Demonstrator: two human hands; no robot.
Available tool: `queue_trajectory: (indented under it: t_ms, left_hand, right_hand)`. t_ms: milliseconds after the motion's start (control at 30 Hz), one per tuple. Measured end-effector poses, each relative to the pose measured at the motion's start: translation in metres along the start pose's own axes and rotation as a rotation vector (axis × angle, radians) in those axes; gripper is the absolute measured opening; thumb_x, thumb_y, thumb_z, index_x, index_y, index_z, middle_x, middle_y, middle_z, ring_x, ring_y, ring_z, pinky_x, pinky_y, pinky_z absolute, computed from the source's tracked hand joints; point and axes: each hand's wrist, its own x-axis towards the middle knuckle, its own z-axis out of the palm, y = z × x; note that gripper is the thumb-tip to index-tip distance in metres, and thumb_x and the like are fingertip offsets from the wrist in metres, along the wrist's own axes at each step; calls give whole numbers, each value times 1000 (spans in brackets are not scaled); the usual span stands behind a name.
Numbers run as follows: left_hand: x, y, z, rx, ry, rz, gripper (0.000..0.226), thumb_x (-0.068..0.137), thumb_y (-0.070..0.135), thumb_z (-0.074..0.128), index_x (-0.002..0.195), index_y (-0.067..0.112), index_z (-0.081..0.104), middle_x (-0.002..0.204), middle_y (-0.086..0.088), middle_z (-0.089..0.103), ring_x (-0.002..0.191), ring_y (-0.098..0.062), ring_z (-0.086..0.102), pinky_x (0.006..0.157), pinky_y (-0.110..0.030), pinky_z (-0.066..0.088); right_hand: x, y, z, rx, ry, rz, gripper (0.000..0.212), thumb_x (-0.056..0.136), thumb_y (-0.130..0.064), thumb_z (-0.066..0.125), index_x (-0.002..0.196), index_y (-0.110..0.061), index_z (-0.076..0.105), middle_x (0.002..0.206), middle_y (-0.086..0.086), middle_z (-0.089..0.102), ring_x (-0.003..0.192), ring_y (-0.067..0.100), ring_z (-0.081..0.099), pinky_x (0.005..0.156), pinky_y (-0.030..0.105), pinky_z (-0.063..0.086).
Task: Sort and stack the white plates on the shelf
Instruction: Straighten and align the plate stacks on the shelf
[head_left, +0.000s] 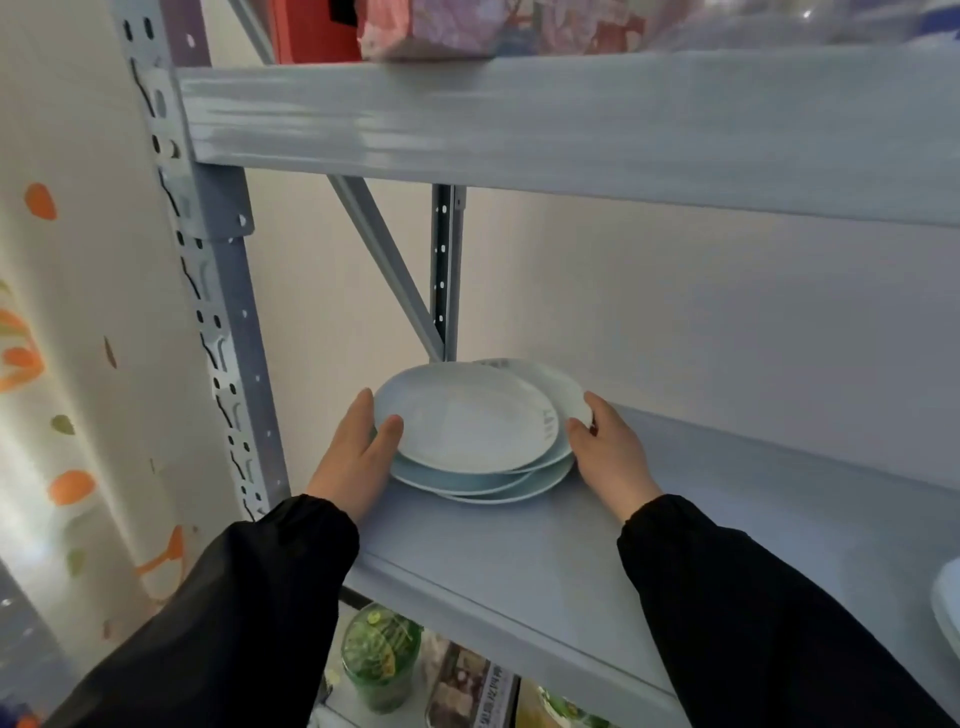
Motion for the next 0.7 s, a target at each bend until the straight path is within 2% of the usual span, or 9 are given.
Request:
queue_trajectory:
  t_ms: [67, 133, 267, 400, 467, 500, 600, 667, 700]
  left_hand:
    - [3, -2, 2, 19, -36, 3, 68, 100, 46, 39, 155, 20, 8, 161, 8, 11, 145, -6, 13, 110, -20, 9]
    - [4, -3, 3, 40, -60, 13, 70, 100, 45, 40, 155, 19, 7, 159, 11, 15, 142, -6, 20, 107, -19, 14]
    - [7, -6, 5, 135, -128, 25, 73, 96, 53, 43, 155, 22, 13, 160, 10, 12, 143, -7, 19, 111, -23, 16]
    - [4, -5, 4, 128, -100, 6, 83, 91, 60, 49, 154, 22, 14, 160, 6, 17, 144, -13, 22, 115, -31, 20]
    - [-1, 3, 3, 89, -95, 17, 78, 91, 55, 53, 152, 19, 21, 146, 13, 37, 131, -11, 37, 103, -20, 29]
    - [-4, 8, 3, 90, -120, 16, 71, 92, 51, 55, 150, 21, 27, 133, 18, 42, 120, -8, 41, 95, -16, 32]
    - [-9, 15, 1, 171, -228, 23, 49, 84, 60, 60, 127, 49, 39, 107, 24, 45, 102, -8, 42, 79, -15, 34]
    - [-12, 20, 1, 134, -276, 38, 68, 73, 60, 64, 133, 45, 35, 108, 23, 47, 100, -7, 45, 80, -14, 35]
    - [-12, 23, 1, 108, -279, 41, 80, 66, 59, 67, 135, 41, 32, 110, 27, 47, 99, 0, 48, 80, -9, 34]
  right_hand:
    - [4, 5, 1, 3, -9, -14, 36, 96, -28, 53, 132, -26, 53, 120, -9, 63, 108, 14, 61, 77, 22, 46]
    - [7, 8, 3, -7, -66, -21, 24, 97, -32, 54, 121, -32, 58, 108, -16, 64, 95, 2, 60, 67, 16, 41]
    - [13, 7, 5, 7, -92, 19, 30, 100, -29, 44, 113, -11, 64, 113, 6, 66, 105, 23, 60, 73, 29, 41]
    - [8, 8, 4, 58, -147, 40, 24, 99, -33, 49, 111, -12, 49, 104, -1, 58, 98, 20, 54, 70, 21, 37]
    - [5, 8, 4, 43, -179, 12, 23, 97, -39, 52, 103, -19, 43, 91, -15, 52, 92, 14, 50, 66, 19, 36]
    - [6, 9, 4, 48, -196, -3, 25, 96, -42, 52, 105, -19, 51, 94, -17, 57, 95, 13, 54, 67, 20, 37]
    - [3, 7, -5, 66, -191, -10, 38, 97, -47, 50, 120, -18, 62, 112, -4, 66, 108, 18, 60, 81, 24, 46]
    - [2, 6, -9, 75, -149, -8, 45, 98, -45, 48, 118, -6, 61, 118, 9, 63, 112, 25, 58, 90, 36, 46]
    - [2, 5, -10, 77, -133, -18, 44, 98, -44, 48, 109, -3, 61, 110, 12, 64, 106, 28, 59, 85, 38, 46]
